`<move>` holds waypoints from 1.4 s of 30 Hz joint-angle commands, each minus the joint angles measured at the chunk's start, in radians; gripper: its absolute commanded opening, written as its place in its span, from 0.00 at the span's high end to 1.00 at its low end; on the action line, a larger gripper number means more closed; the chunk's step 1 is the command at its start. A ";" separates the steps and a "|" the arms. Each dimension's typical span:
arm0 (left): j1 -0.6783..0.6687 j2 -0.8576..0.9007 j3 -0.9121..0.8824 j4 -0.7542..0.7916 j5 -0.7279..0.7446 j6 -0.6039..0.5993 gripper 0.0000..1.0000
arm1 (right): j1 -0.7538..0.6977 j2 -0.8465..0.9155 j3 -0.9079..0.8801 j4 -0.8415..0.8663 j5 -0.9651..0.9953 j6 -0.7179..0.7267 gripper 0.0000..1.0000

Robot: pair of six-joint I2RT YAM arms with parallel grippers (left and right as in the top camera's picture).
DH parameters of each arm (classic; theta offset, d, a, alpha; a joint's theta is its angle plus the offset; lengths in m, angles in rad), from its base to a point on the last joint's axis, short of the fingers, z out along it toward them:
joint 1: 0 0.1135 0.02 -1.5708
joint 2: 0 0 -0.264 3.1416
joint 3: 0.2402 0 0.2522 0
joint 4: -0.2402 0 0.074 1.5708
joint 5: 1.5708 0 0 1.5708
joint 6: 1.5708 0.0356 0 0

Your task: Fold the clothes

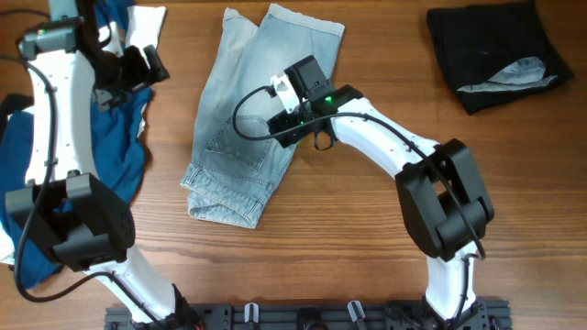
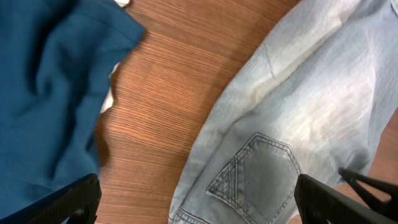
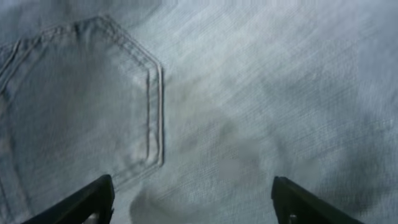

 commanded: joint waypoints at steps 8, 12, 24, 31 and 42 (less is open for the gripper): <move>-0.023 0.008 -0.010 -0.001 0.016 0.020 0.00 | -0.090 0.143 0.018 -0.035 0.243 0.176 0.25; -0.036 0.008 -0.011 -0.016 0.016 0.020 0.00 | -0.253 0.143 0.018 -0.026 0.211 0.147 0.19; -0.055 0.013 -0.024 0.077 0.015 0.020 0.00 | -0.121 -0.054 0.275 -0.596 -0.128 0.101 0.25; 0.032 0.055 -0.024 0.075 0.015 0.016 0.00 | 0.168 0.095 0.273 -0.548 0.200 0.096 0.14; 0.056 0.059 -0.043 0.072 0.015 0.016 0.00 | 0.147 0.142 0.324 -0.682 0.386 0.214 0.71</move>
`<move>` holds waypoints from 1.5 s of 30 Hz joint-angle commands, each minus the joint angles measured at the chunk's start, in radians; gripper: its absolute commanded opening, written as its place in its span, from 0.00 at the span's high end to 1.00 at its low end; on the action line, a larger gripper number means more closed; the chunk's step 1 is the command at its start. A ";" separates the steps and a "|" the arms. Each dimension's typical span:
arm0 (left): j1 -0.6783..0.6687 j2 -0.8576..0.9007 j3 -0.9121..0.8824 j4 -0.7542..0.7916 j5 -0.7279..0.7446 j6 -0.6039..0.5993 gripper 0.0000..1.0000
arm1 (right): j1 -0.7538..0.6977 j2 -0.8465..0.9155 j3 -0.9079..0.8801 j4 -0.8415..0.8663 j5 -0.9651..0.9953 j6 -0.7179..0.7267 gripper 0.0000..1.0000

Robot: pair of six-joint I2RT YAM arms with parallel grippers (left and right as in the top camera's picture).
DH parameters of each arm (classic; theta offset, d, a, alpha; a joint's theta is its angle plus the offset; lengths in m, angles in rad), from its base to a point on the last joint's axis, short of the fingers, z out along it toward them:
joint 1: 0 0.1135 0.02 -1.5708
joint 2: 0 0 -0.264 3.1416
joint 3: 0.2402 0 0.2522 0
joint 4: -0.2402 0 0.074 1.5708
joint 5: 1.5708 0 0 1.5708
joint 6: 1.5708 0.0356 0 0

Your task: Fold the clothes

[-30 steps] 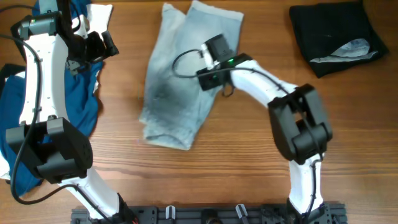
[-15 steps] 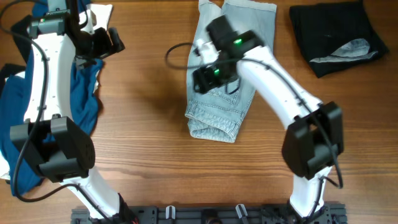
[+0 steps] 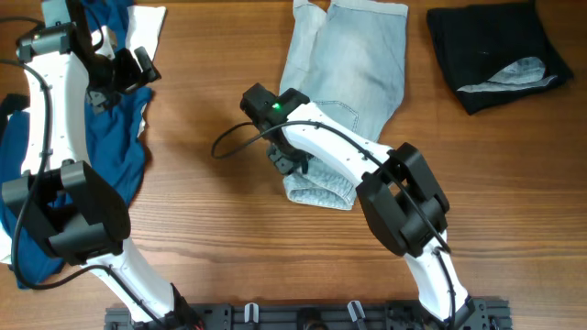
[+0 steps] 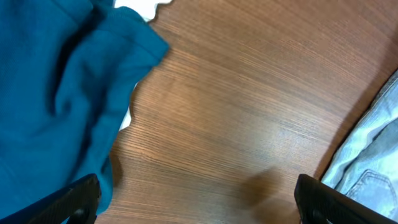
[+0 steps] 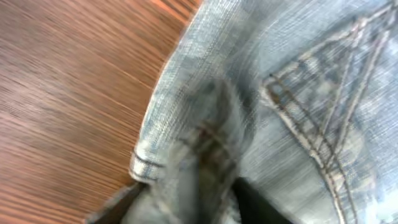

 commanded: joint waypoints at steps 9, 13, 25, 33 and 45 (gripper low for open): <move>-0.058 0.011 -0.018 -0.014 0.008 0.027 0.00 | -0.254 -0.183 0.211 -0.171 -0.125 0.054 0.96; -0.132 0.011 -0.018 -0.066 0.012 0.028 0.00 | -0.420 -0.218 0.211 -0.228 -0.151 0.099 0.96; -0.686 0.011 -0.372 0.193 0.470 -0.063 0.00 | -0.856 -0.245 0.207 -0.079 -0.319 0.090 0.96; -0.964 0.017 -0.381 0.605 0.328 -0.426 0.00 | -0.856 -0.241 0.190 -0.035 -0.356 0.087 0.96; -1.198 0.038 -0.381 0.595 -0.035 0.465 0.00 | -0.856 -0.241 0.190 -0.032 -0.356 0.083 0.96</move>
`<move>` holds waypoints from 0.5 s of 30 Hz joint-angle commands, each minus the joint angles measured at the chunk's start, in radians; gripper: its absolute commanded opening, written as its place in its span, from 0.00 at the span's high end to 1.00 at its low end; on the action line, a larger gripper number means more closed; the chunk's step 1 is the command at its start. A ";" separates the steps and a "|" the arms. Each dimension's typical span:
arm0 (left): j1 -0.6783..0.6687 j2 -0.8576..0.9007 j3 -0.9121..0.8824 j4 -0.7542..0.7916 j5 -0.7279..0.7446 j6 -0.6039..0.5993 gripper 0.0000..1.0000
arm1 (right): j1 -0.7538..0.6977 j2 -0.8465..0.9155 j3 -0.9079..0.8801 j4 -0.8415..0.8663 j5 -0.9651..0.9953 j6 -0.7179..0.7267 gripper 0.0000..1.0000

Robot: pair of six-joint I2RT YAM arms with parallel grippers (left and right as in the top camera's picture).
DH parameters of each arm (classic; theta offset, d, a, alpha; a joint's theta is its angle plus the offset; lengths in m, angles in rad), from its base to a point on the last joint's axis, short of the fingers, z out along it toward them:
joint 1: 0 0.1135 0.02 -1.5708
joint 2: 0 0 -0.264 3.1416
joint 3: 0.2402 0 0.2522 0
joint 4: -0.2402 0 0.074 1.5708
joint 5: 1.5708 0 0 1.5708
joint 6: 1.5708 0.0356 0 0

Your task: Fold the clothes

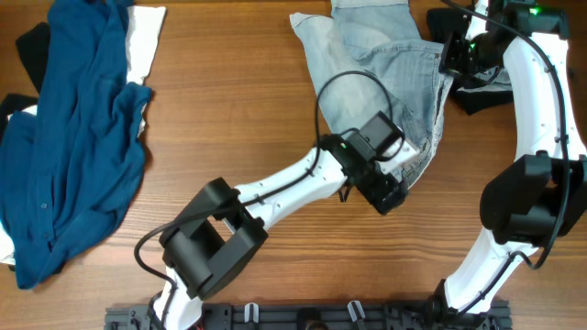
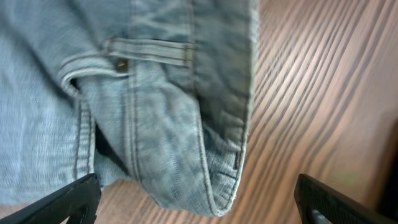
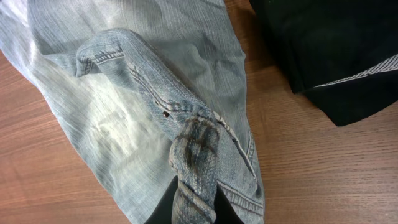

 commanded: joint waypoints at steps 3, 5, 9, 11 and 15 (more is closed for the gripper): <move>-0.046 0.056 -0.001 0.005 -0.122 0.333 0.00 | -0.002 -0.038 -0.001 0.014 -0.021 -0.005 0.96; -0.046 0.089 -0.001 0.027 -0.125 0.337 0.00 | -0.002 -0.038 -0.001 0.015 -0.021 -0.006 0.96; -0.048 0.096 -0.001 0.093 -0.148 0.341 0.09 | -0.002 -0.038 -0.001 0.020 -0.021 -0.006 0.95; -0.050 0.116 -0.001 0.099 -0.148 0.359 0.26 | -0.002 -0.038 -0.001 0.025 -0.022 -0.004 0.95; -0.048 0.113 0.000 0.120 -0.324 0.259 0.96 | -0.002 -0.038 -0.001 0.036 -0.022 -0.003 0.96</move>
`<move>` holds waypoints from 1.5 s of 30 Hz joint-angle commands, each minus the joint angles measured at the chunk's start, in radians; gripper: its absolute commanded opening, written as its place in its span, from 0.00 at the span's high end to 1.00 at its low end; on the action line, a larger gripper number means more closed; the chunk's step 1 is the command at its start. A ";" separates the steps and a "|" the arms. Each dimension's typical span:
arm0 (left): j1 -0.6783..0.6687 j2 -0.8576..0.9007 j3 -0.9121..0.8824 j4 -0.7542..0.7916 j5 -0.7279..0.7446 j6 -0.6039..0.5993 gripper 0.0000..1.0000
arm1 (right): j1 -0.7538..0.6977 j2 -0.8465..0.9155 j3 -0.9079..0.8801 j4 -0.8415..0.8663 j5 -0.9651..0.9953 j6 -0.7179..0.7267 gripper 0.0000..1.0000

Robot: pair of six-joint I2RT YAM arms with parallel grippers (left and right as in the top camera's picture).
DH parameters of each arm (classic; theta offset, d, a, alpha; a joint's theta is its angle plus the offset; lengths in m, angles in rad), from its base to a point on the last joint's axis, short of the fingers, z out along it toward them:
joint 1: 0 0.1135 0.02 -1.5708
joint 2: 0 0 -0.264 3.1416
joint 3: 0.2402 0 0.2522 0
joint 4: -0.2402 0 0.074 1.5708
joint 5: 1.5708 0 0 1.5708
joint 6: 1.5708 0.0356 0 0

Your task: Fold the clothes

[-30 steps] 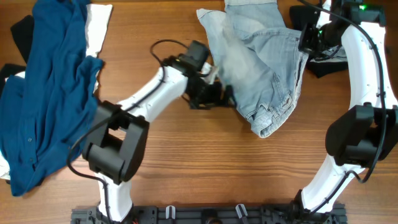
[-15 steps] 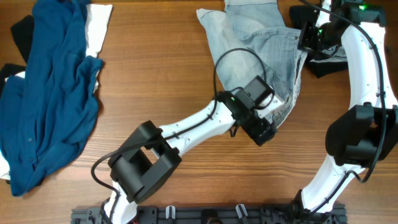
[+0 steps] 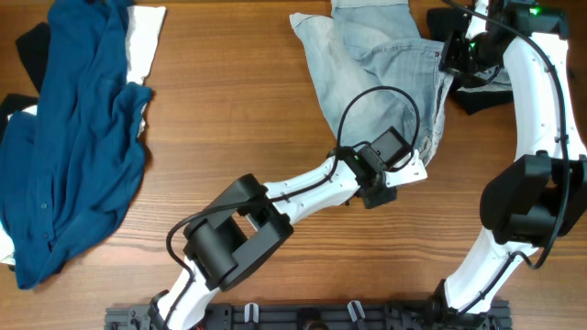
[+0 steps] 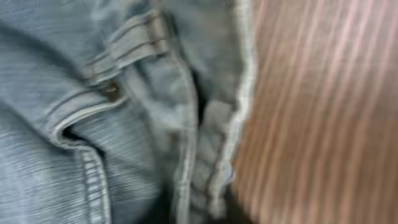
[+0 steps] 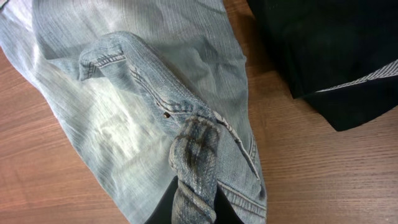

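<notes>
Light blue jeans [image 3: 367, 69] lie spread at the table's far middle-right. My right gripper [image 3: 452, 55] is at their right edge, shut on a twisted bunch of denim [image 5: 194, 155]. My left gripper [image 3: 404, 174] has reached across to the jeans' near edge. In the blurred left wrist view it is shut on the waistband edge [image 4: 205, 155], with a belt loop and rivet just left of it. The jeans [image 5: 124, 93] hang slack below the right gripper [image 5: 194, 199].
A black garment [image 5: 323, 50] lies right of the jeans, partly under the right arm. A blue shirt [image 3: 73, 137] covers the table's left side, with a white cloth [image 3: 147, 32] and a dark item [image 3: 27, 41] beside it. Bare wood [image 3: 275, 101] lies between.
My left gripper stood open over the jeans' waistband edge; now it is closer in and shut on that edge. The right gripper still holds its bunch of denim in the same place.
The jeans first lay folded left of the middle, my right gripper open on them, my left arm by the blue shirt. Then they lay further right, the right gripper shut on their edge. Later the right held them near the black garment; the left reached over and gripped.
</notes>
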 commanded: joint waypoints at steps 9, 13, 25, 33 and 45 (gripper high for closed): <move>0.348 -0.661 0.006 -0.037 -0.468 -0.431 0.96 | -0.002 -0.256 0.000 0.093 -0.027 -0.033 0.95; 0.495 -0.939 0.006 0.023 -0.468 -0.427 0.96 | -0.003 -0.397 0.000 0.121 -0.023 -0.034 0.96; 0.462 -1.188 0.006 0.036 -0.461 -0.427 0.96 | -0.002 -0.840 0.000 0.101 0.109 -0.033 0.96; 0.602 -0.996 0.006 0.041 -0.588 -0.427 0.96 | -0.002 -0.551 -0.001 0.210 0.044 -0.063 0.96; 0.821 -0.581 0.006 0.934 -0.568 -0.431 0.96 | 0.013 -0.282 -0.001 1.008 -0.043 0.021 0.96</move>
